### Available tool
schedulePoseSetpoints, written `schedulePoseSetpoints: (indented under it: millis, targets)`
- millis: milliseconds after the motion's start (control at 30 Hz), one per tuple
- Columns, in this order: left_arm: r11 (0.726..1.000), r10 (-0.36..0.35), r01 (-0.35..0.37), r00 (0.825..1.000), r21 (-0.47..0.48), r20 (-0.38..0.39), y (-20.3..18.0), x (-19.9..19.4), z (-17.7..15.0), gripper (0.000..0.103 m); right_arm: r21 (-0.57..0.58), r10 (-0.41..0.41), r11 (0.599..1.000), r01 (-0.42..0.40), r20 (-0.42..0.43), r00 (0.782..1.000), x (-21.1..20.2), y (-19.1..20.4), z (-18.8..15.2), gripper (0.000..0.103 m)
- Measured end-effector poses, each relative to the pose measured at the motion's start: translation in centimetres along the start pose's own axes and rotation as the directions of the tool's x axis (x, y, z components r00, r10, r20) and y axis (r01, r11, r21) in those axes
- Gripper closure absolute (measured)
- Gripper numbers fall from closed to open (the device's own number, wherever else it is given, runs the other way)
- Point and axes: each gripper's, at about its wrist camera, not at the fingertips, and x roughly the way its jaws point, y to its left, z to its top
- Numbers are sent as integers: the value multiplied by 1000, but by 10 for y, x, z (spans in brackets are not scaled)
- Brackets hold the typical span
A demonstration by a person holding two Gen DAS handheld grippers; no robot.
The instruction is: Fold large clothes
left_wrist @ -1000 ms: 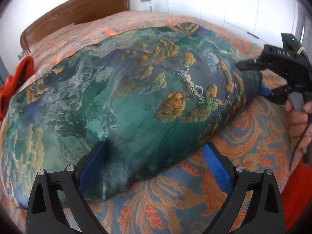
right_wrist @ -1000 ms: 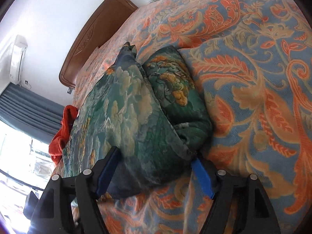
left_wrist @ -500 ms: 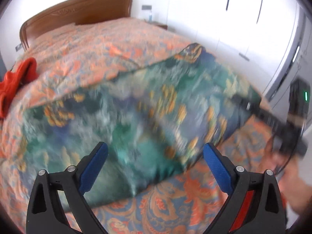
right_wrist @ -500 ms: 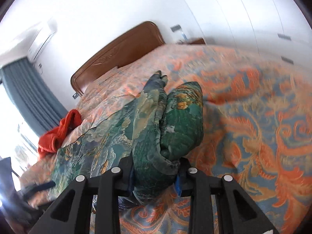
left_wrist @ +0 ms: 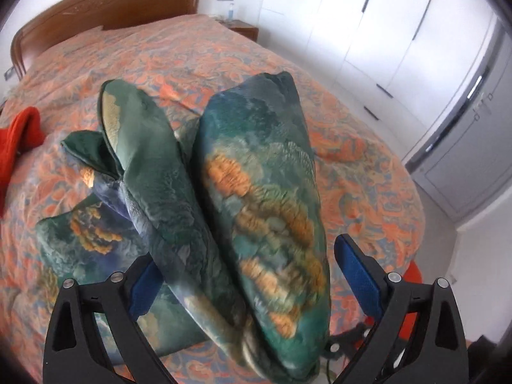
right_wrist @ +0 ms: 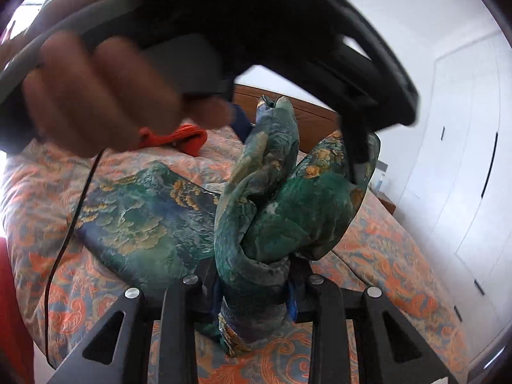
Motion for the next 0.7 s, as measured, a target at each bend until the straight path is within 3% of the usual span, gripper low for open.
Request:
schedulePoseSetpoints:
  millis: [133, 167, 200, 267, 400, 467, 533, 600, 700]
  targets:
    - [989, 147, -148, 988, -21, -39, 15, 14, -8, 6, -152, -15, 988, 21, 38, 999, -6, 41, 4, 73]
    - [983, 183, -184, 982, -24, -47, 18, 17, -11, 27, -188, -11, 982, 19, 44, 999, -6, 50, 4, 73]
    - [978, 205, -207, 977, -26, -64, 22, 20, -16, 56, -201, -7, 979, 16, 46, 999, -6, 54, 4, 73]
    - [984, 163, -169, 983, -61, -88, 33, 23, -18, 68, -198, 5, 980, 2, 37, 999, -2, 57, 4, 73]
    - [985, 154, -159, 985, -69, -76, 54, 14, -18, 72, -45, 113, 993, -113, -5, 994, -4, 37, 5, 55]
    - [984, 151, -156, 986, -82, -66, 71, 7, -17, 72, 92, 238, 966, -240, 29, 971, -23, 15, 3, 44]
    - [982, 151, -157, 987, -103, -59, 92, 1, -18, 72, 227, 328, 914, -338, 80, 941, -40, -11, -3, 44]
    - [977, 168, -174, 984, -124, -56, 114, -6, -25, 71, 284, 339, 895, -344, 70, 938, -42, -27, -9, 44]
    - [966, 192, -200, 979, -164, -63, 149, -9, -36, 70, 300, 304, 908, -292, 7, 953, -27, -43, -17, 47]
